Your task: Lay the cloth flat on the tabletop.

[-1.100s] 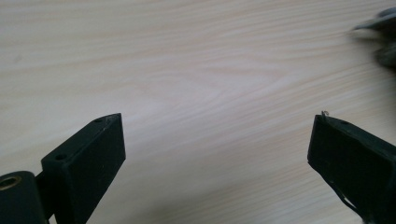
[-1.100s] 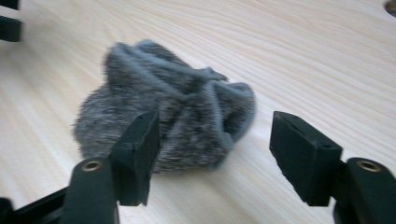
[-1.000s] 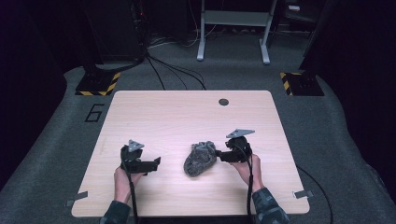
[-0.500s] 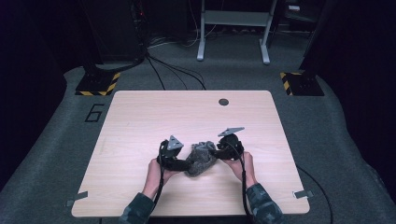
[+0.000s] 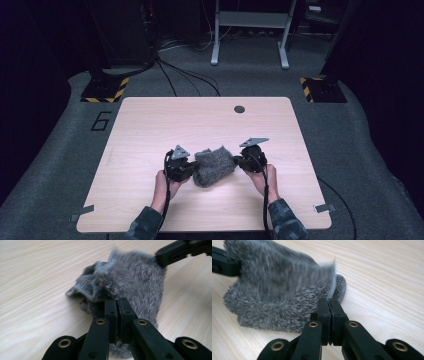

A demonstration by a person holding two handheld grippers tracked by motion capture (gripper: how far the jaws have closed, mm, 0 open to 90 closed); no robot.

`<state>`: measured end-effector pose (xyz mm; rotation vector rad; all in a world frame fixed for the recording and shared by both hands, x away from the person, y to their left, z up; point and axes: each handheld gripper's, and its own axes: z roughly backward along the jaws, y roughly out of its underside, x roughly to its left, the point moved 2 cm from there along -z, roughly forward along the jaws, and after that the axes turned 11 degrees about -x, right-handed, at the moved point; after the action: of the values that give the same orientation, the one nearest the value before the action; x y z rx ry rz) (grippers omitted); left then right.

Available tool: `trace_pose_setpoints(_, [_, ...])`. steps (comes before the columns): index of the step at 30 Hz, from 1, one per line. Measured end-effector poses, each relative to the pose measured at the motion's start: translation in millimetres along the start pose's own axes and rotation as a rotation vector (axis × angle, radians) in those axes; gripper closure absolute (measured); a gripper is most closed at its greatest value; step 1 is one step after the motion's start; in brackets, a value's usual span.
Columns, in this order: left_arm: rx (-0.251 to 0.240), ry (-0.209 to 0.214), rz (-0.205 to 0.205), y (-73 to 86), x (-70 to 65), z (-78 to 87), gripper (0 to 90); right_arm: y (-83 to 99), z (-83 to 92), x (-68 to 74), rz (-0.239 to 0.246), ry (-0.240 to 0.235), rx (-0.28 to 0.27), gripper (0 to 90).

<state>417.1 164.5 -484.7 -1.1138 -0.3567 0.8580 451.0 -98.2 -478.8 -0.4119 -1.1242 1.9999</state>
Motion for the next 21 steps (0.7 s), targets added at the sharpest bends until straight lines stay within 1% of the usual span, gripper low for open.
trace_pose_setpoints(1, [0.000, 0.000, 0.000, 0.0, 0.0, 0.0, 87.2, 0.5, 3.6, -1.1, 0.007, 0.001, -0.002, 88.5])
trace_pose_setpoints(3, [0.000, 0.005, 0.023, 3.0, 4.0, 6.9, 87.1, 1.5, 6.9, -1.7, 0.006, -0.001, -0.005, 88.5])
trace_pose_setpoints(4, [0.013, 0.018, 0.036, 6.3, 4.8, 9.5, 87.1, 2.8, 9.7, -2.0, 0.005, -0.013, -0.001, 88.5])
trace_pose_setpoints(5, [0.027, 0.031, 0.049, 9.7, 3.8, 10.6, 86.8, 4.9, 11.9, -0.6, 0.007, -0.012, 0.003, 88.5])
trace_pose_setpoints(6, [0.065, 0.039, 0.032, 16.1, 1.5, 11.0, 85.0, 8.9, 12.8, 3.3, 0.012, -0.022, 0.025, 88.3])
trace_pose_setpoints(7, [0.065, 0.039, 0.032, 16.1, 1.5, 11.0, 81.3, 8.9, 12.8, 3.3, 0.012, -0.022, 0.025, 88.3])
trace_pose_setpoints(8, [0.094, 0.054, 0.026, 19.6, 0.2, 11.0, 81.3, 11.5, 12.5, 5.0, 0.040, -0.027, 0.037, 87.9])
trace_pose_setpoints(9, [0.115, 0.065, 0.031, 23.1, -1.2, 11.2, 74.8, 14.6, 11.7, 7.8, 0.051, -0.034, 0.057, 86.5])
trace_pose_setpoints(10, [0.136, 0.076, 0.036, 26.8, -2.2, 12.0, 69.2, 17.9, 10.9, 9.9, 0.057, -0.042, 0.081, 83.1])
trace_pose_setpoints(11, [0.143, 0.075, 0.048, 28.6, -1.9, 13.4, 60.3, 21.8, 9.8, 10.6, 0.058, -0.053, 0.102, 80.5])
trace_pose_setpoints(12, [0.143, 0.074, 0.054, 28.9, -0.1, 15.8, 52.3, 24.2, 9.7, 10.4, 0.053, -0.060, 0.106, 78.0])
trace_pose_setpoints(13, [0.139, 0.072, 0.059, 28.5, 1.2, 17.9, 47.8, 26.0, 10.0, 8.8, 0.050, -0.065, 0.108, 72.6])
trace_pose_setpoints(14, [0.126, 0.064, 0.064, 26.9, 3.6, 21.0, 43.7, 26.5, 10.6, 6.9, 0.039, -0.067, 0.104, 69.8])
trace_pose_setpoints(15, [0.114, 0.053, 0.074, 24.0, 7.0, 25.0, 40.1, 26.5, 12.4, 4.5, 0.018, -0.065, 0.094, 67.7])
trace_pose_setpoints(16, [0.080, 0.034, 0.091, 16.6, 14.5, 30.4, 34.9, 23.0, 16.5, -2.6, -0.011, -0.062, 0.058, 59.0])
trace_pose_setpoints(17, [0.080, 0.034, 0.091, 16.6, 14.5, 30.4, 34.1, 23.0, 16.5, -2.6, -0.011, -0.062, 0.058, 59.0])
trace_pose_setpoints(18, [0.062, 0.014, 0.098, 11.7, 19.7, 31.7, 34.1, 21.1, 17.7, -3.8, -0.025, -0.059, 0.050, 58.8])
trace_pose_setpoints(19, [0.055, 0.002, 0.100, 8.8, 23.3, 31.7, 32.8, 17.2, 19.0, -5.9, -0.033, -0.052, 0.034, 57.0])
trace_pose_setpoints(20, [0.042, -0.022, 0.127, 2.3, 32.6, 28.2, 32.4, 10.6, 16.7, -7.3, -0.034, -0.047, 0.015, 54.6])
trace_pose_setpoints(21, [0.042, -0.022, 0.127, 2.3, 32.6, 28.2, 32.2, 10.6, 16.7, -7.3, -0.034, -0.047, 0.015, 54.6])
